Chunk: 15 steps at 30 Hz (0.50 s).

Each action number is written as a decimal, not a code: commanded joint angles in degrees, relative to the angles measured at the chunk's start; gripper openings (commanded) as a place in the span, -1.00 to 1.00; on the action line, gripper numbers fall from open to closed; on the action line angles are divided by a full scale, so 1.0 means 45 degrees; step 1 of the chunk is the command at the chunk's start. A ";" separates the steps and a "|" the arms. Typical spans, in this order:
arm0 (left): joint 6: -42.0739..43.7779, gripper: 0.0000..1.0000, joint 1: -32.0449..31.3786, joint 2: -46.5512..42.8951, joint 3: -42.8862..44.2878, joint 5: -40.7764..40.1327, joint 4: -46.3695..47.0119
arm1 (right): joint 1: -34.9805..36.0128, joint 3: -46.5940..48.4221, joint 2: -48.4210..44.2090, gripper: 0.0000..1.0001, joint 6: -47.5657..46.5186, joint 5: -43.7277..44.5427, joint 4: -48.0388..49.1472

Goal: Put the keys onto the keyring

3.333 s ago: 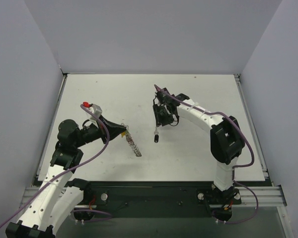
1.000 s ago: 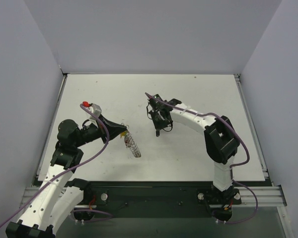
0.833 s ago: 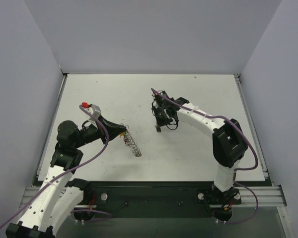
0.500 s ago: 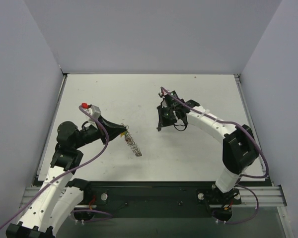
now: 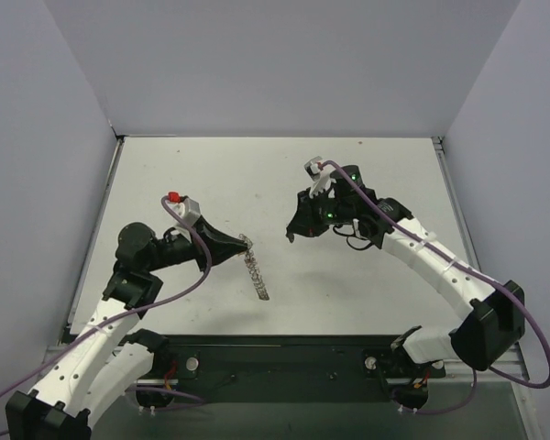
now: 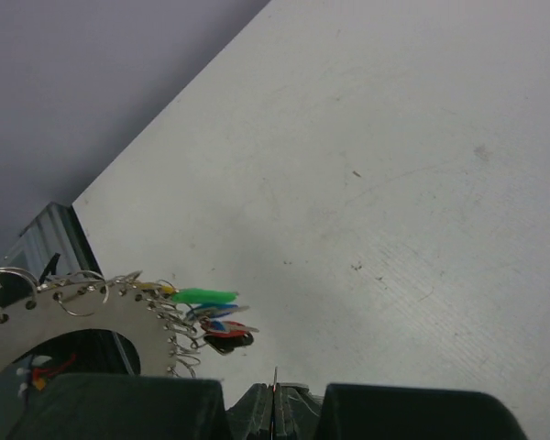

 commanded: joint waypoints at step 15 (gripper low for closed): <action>0.1055 -1.00 -0.1814 -0.0221 -0.0147 0.0814 0.2568 | 0.0986 0.1092 -0.1106 -1.00 -0.1518 -0.5721 -0.1105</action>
